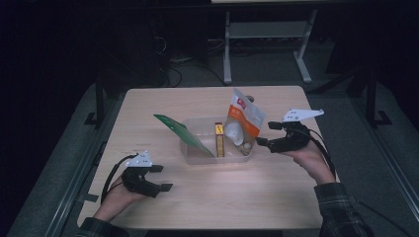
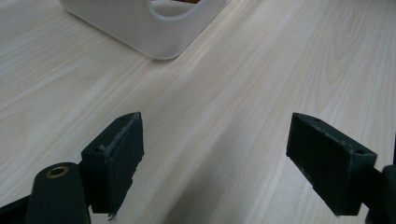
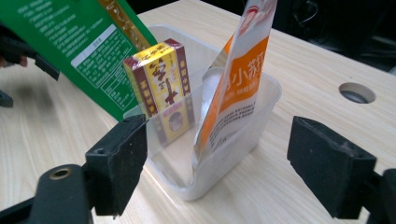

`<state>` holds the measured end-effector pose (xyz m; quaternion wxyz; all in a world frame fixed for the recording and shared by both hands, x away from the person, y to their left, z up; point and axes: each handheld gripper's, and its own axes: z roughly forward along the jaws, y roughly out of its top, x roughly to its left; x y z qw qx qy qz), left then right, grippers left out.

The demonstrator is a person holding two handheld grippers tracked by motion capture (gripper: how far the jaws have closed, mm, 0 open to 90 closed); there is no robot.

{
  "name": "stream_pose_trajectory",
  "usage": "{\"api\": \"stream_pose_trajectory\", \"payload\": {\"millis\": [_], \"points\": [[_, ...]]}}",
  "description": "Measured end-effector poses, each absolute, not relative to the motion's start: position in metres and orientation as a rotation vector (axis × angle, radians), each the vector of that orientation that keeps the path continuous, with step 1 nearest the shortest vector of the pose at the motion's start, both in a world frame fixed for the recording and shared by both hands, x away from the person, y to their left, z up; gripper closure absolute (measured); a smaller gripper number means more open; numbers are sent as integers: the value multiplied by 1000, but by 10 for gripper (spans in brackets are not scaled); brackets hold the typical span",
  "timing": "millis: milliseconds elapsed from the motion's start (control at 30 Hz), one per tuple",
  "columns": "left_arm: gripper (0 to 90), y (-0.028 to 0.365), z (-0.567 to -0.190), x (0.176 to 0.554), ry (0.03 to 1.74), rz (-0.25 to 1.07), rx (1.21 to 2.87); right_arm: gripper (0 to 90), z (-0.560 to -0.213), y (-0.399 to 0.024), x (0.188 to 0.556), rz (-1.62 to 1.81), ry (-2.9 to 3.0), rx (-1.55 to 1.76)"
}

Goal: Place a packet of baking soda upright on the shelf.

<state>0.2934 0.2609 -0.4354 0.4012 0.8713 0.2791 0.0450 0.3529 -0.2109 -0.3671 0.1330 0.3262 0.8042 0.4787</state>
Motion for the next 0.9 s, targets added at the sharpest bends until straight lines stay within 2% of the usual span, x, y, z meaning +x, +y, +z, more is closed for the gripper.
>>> {"api": "stream_pose_trajectory", "payload": {"millis": [900], "points": [[157, 258, -438, 290, 687, 110, 2223, 208, -412, -225, 298, 1337, 2379, 937]]}}
